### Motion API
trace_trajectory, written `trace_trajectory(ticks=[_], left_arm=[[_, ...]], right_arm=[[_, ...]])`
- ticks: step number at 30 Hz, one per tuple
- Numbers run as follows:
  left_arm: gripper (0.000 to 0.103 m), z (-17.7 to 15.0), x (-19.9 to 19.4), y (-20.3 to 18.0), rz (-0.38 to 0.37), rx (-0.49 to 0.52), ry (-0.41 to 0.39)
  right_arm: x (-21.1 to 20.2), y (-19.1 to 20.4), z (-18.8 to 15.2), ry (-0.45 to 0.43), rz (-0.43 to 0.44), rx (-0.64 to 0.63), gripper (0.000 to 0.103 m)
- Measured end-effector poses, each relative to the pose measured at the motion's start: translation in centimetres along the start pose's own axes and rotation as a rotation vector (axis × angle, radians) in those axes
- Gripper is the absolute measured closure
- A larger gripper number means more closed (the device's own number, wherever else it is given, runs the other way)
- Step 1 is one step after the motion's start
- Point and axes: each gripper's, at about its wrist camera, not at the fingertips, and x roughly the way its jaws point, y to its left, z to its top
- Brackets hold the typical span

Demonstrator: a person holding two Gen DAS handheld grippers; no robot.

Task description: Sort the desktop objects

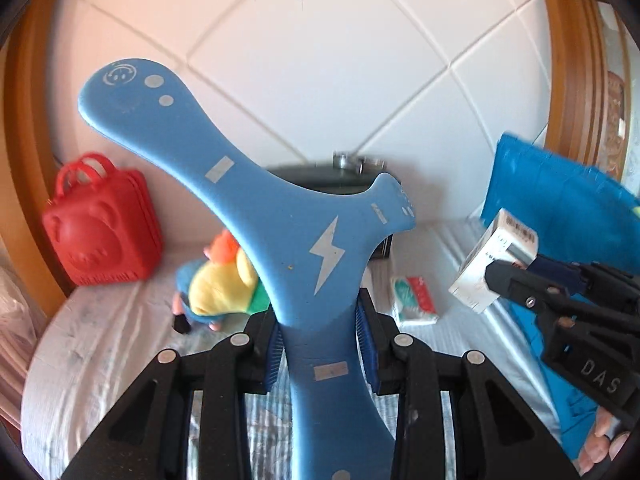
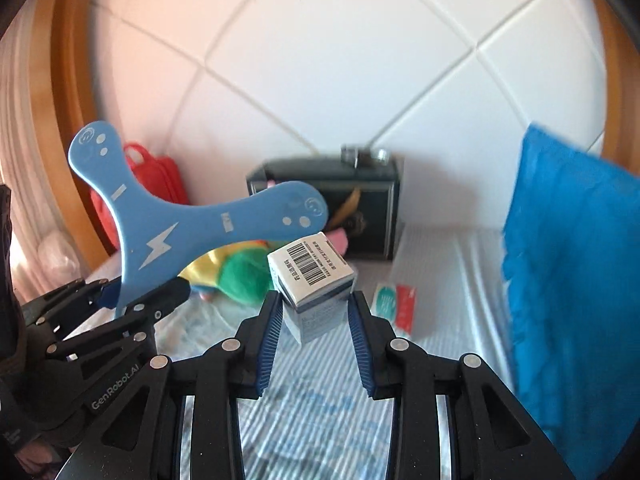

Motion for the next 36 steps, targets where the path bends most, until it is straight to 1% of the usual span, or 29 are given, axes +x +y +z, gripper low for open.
trace_trajectory(ticks=[3,6,8,10,12,13,15,19,22,23,25,28,29,32,36], left_arm=[[0.071,0.7,-3.3,-0.9,0.004,0.008,-0.040],[0.071,1.1,-6.4,-2.4,-0.015,0.017,-0.080],[0.071,1.4,-8.2,-3.6,-0.032,0.023,-0.103],[0.071,1.6,-9.8,-4.7,-0.053,0.031,-0.122],[0.071,1.9,-11.2,-6.6,-0.073,0.044,-0.142],[0.071,2.1,-11.5,-7.4,-0.080,0.048,-0.146],[0.071,2.2,-12.2,-8.7,-0.099,0.048,-0.143],[0.071,1.2,-12.2,-9.6,-0.093,0.026,-0.118],[0.071,-0.5,-11.6,-9.4,-0.062,0.007,-0.060],[0.071,-1.5,-11.1,-9.0,-0.038,0.010,-0.035],[0.071,-3.5,-10.5,-8.9,-0.006,0.012,0.013],[0.071,-7.1,-8.2,-7.1,0.025,-0.011,0.117],[0.071,-8.5,-7.4,-6.5,0.034,-0.020,0.157],[0.071,-11.6,-5.3,-5.0,0.051,-0.033,0.241],[0.071,-15.1,-2.5,-4.4,0.038,-0.038,0.317]], right_arm=[[-3.9,0.2,0.8,-0.056,-0.021,-0.008,0.069],[-8.1,0.1,1.2,-0.112,-0.046,-0.011,0.069],[-11.1,-0.3,1.3,-0.157,-0.069,-0.011,0.073],[-13.5,-0.8,1.4,-0.190,-0.096,-0.010,0.073],[-15.9,-1.7,1.5,-0.226,-0.129,-0.006,0.078],[-16.9,-2.2,1.5,-0.235,-0.147,-0.004,0.081],[-18.9,-3.6,1.2,-0.246,-0.159,0.019,0.081],[-20.5,-4.9,0.1,-0.197,-0.172,-0.006,0.081],[-19.9,-4.8,-1.4,-0.130,-0.145,-0.010,0.081],[-19.3,-4.6,-2.0,-0.104,-0.135,-0.014,0.081],[-17.8,-4.3,-3.5,-0.049,-0.108,-0.019,0.081],[-14.7,-3.9,-6.4,0.044,-0.086,-0.007,0.080],[-13.0,-3.8,-7.5,0.086,-0.091,-0.001,0.079],[-8.9,-3.9,-10.4,0.181,-0.115,0.013,0.079],[-3.4,-5.2,-15.0,0.295,-0.207,0.051,0.078]])
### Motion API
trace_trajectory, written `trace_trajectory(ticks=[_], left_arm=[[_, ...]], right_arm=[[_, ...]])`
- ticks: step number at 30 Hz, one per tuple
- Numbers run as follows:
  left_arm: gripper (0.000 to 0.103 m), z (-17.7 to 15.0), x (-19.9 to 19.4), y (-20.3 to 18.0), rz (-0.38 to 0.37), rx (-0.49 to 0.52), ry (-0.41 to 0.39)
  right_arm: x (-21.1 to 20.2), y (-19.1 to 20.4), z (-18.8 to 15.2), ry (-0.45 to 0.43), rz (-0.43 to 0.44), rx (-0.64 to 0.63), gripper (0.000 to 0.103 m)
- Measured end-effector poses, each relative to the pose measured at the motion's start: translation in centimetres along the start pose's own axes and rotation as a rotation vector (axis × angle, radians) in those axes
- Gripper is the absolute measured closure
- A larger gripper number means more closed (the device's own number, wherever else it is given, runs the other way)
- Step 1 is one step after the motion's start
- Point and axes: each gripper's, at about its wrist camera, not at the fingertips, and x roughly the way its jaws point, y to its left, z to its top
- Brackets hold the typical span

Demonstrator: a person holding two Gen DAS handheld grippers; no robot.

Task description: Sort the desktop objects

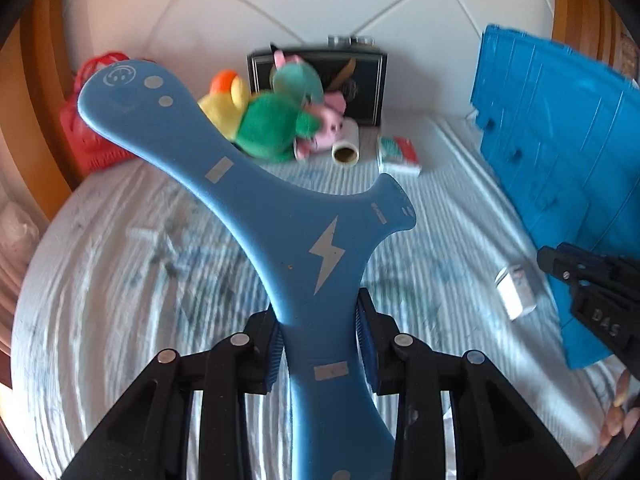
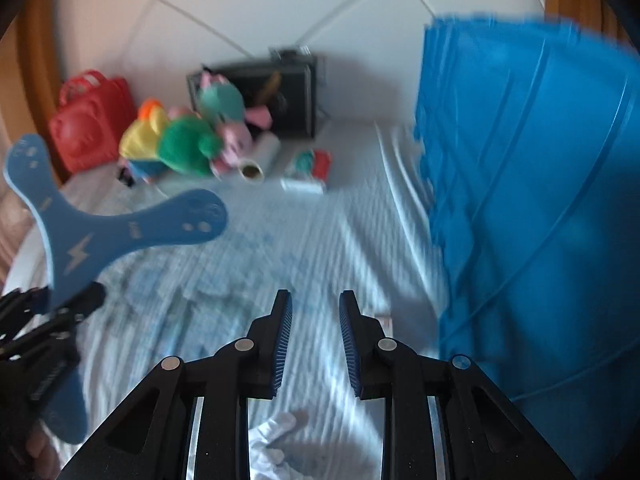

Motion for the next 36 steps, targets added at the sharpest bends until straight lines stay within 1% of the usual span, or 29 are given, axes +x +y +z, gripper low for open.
trace_trajectory(ticks=[1,3,4,5,6,11,15,16,17,18,19,22,26,29,34,36], left_arm=[[0.071,-0.6,0.9,-0.1,-0.005,0.004,0.016],[0.071,-1.6,2.6,-0.4,-0.016,0.012,0.041],[0.071,-1.9,3.5,-0.4,-0.019,0.015,0.050],[0.071,-2.2,4.3,-0.4,-0.020,0.017,0.056],[0.071,-2.5,4.8,-0.1,-0.024,0.016,0.057],[0.071,-3.1,6.8,0.3,-0.041,0.021,0.047],[0.071,-2.8,8.1,0.1,-0.045,0.043,0.048],[0.071,-2.8,8.4,0.1,-0.046,0.045,0.049],[0.071,-2.7,8.6,0.0,-0.046,0.045,0.047],[0.071,-2.8,8.7,0.0,-0.048,0.045,0.041],[0.071,-2.8,8.8,-0.1,-0.051,0.045,0.037],[0.072,-2.7,8.6,-0.2,-0.052,0.046,0.025],[0.072,-2.2,6.8,0.0,-0.055,0.046,-0.016],[0.073,-0.9,4.3,0.3,-0.072,0.034,-0.061],[0.073,1.9,-0.7,0.5,-0.078,0.030,-0.166],[0.073,3.2,-3.1,0.6,-0.082,0.027,-0.213]], right_arm=[[1.4,-0.4,-0.5,0.019,-0.024,0.007,0.076],[3.4,-0.7,-1.6,0.038,-0.081,0.020,0.064],[4.2,-1.0,-1.8,0.043,-0.101,0.025,0.054],[5.1,-1.2,-2.4,0.044,-0.122,0.031,0.048],[5.5,-0.9,-2.8,0.040,-0.138,0.030,0.047],[6.9,-1.7,-4.4,0.015,-0.228,0.087,0.047],[8.8,-3.3,-5.4,0.030,-0.237,0.165,0.047],[9.0,-3.6,-5.7,0.028,-0.230,0.182,0.049],[9.2,-3.8,-6.0,0.022,-0.228,0.193,0.059],[9.1,-3.9,-6.3,0.013,-0.228,0.197,0.066],[9.0,-4.0,-6.5,0.007,-0.223,0.200,0.071],[8.7,-3.8,-7.0,-0.018,-0.207,0.193,0.071],[7.3,-2.8,-7.1,-0.061,-0.175,0.191,0.071],[5.4,-1.4,-6.1,-0.107,-0.129,0.174,0.071],[-0.2,1.1,-2.6,-0.244,-0.065,0.119,0.071],[-3.3,1.8,-0.9,-0.318,-0.049,0.102,0.071]])
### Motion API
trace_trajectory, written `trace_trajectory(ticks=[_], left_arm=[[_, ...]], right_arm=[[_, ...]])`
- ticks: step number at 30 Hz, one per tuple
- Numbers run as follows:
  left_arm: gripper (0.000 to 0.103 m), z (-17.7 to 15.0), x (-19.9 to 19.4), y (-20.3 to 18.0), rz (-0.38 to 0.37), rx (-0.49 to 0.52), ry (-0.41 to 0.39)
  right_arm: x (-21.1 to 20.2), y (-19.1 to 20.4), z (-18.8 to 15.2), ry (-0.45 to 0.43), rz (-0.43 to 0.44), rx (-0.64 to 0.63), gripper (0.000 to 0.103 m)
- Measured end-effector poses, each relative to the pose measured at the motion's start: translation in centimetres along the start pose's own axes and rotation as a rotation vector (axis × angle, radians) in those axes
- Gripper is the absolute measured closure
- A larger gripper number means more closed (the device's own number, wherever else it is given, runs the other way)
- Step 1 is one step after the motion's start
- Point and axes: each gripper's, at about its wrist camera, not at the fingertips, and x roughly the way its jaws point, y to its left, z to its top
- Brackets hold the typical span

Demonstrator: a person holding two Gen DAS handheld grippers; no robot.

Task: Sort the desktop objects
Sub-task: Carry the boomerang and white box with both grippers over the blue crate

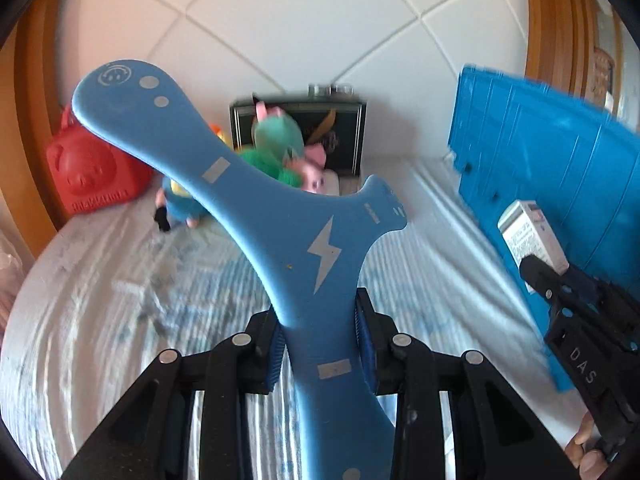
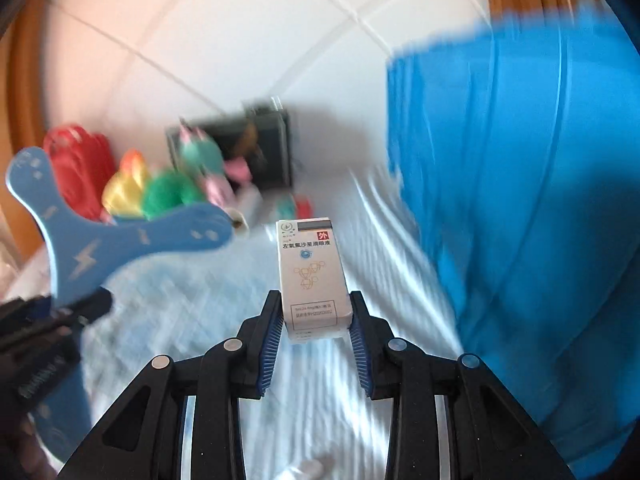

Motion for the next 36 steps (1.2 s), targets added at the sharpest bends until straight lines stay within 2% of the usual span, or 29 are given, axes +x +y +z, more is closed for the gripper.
trace_trajectory(ticks=[5,10,14,17,20,23,28,31,36], left_arm=[[0.073,4.5,-5.3,-1.4,-0.010,0.003,-0.132],[0.073,8.3,-9.8,-4.7,-0.066,0.001,-0.245],[0.073,10.7,-12.7,-9.3,-0.131,0.031,-0.305],[0.073,11.8,-13.6,-13.6,-0.187,0.053,-0.313],[0.073,12.8,-14.3,-18.7,-0.241,0.087,-0.286],[0.073,13.1,-14.3,-23.7,-0.285,0.122,-0.245],[0.073,13.0,-13.3,-31.8,-0.323,0.210,-0.133],[0.073,12.4,-11.8,-34.6,-0.329,0.247,-0.057],[0.072,11.7,-9.6,-37.2,-0.321,0.277,0.036]], right_arm=[[-6.3,0.3,5.8,-0.170,0.028,-0.004,0.071],[-12.4,-1.6,10.3,-0.318,0.009,0.015,0.071],[-17.0,-4.8,12.8,-0.416,-0.043,0.037,0.071],[-20.1,-8.3,14.2,-0.473,-0.081,0.051,0.071],[-22.1,-12.0,14.6,-0.504,-0.138,0.068,0.071],[-23.8,-16.8,14.4,-0.499,-0.215,0.083,0.071],[-23.2,-23.1,13.8,-0.402,-0.317,0.106,0.071],[-21.8,-26.7,12.7,-0.339,-0.320,0.137,0.071],[-19.1,-29.8,11.9,-0.251,-0.321,0.168,0.071]])
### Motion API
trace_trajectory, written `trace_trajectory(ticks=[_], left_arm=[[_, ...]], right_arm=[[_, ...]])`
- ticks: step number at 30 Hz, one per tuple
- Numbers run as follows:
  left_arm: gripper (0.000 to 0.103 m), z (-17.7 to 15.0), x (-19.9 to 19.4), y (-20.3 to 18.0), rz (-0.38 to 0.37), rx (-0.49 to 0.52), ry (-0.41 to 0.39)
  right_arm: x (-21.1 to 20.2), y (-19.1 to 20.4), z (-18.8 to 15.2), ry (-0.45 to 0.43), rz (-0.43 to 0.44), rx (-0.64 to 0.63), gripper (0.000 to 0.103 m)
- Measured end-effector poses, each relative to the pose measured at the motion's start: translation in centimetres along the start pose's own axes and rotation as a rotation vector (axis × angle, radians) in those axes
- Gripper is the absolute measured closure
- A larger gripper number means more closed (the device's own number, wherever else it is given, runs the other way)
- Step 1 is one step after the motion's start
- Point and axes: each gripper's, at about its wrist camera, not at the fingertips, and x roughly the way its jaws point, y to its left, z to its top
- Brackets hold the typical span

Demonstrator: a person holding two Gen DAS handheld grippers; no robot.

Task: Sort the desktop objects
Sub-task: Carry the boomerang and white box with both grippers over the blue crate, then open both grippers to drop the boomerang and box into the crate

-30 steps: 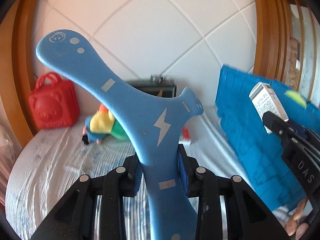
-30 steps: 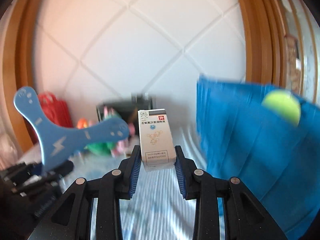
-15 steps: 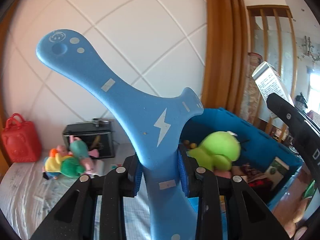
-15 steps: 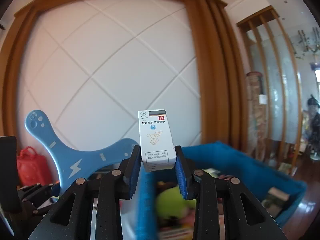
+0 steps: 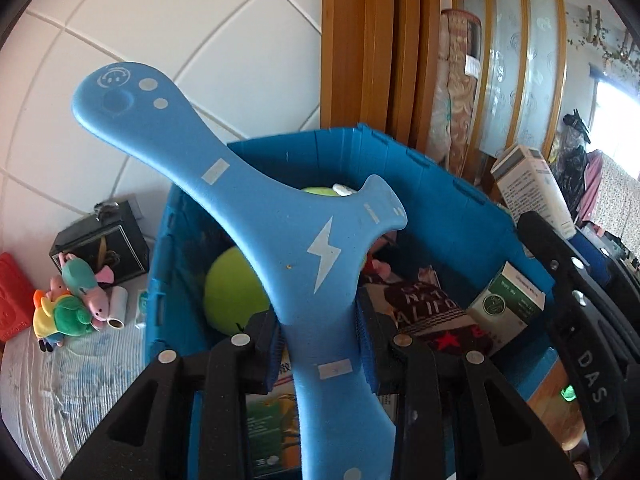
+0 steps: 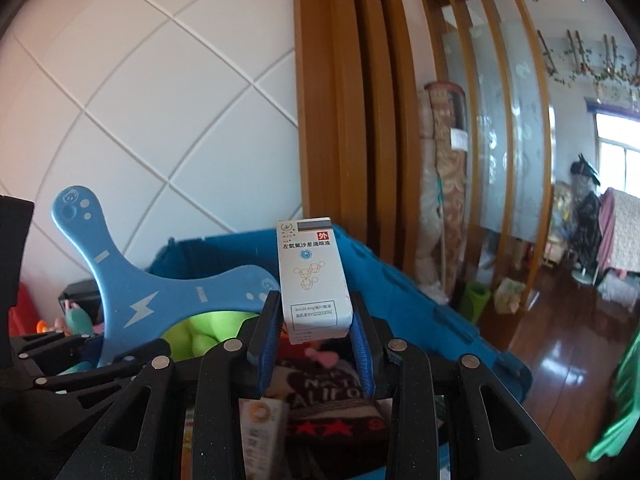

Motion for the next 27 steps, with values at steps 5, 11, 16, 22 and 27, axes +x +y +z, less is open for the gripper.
trace_trajectory(ticks=[5,11,16,22,27], left_arm=[[0.046,-0.3,1.2,-0.4,0.006,-0.006,0.048],[0.034,-0.9,0.7,0.2,0.042,-0.003,0.024],[0.027,-1.4,-1.1,1.5,0.054,-0.021,-0.019],[0.025,-2.5,-4.2,3.7,0.129,-0.033,-0.095],[0.025,-3.9,-7.3,7.7,0.108,-0.087,-0.173]], right_arm=[[2.4,-1.2,-0.7,0.079,-0.015,0.006,0.070],[3.2,-1.8,-1.1,0.104,-0.048,0.002,0.013],[1.9,-2.5,-1.1,0.063,-0.071,0.010,0.000],[-1.0,-1.6,-1.0,0.005,-0.082,0.006,0.000],[-2.9,1.0,-0.5,-0.031,-0.034,-0.001,0.000]])
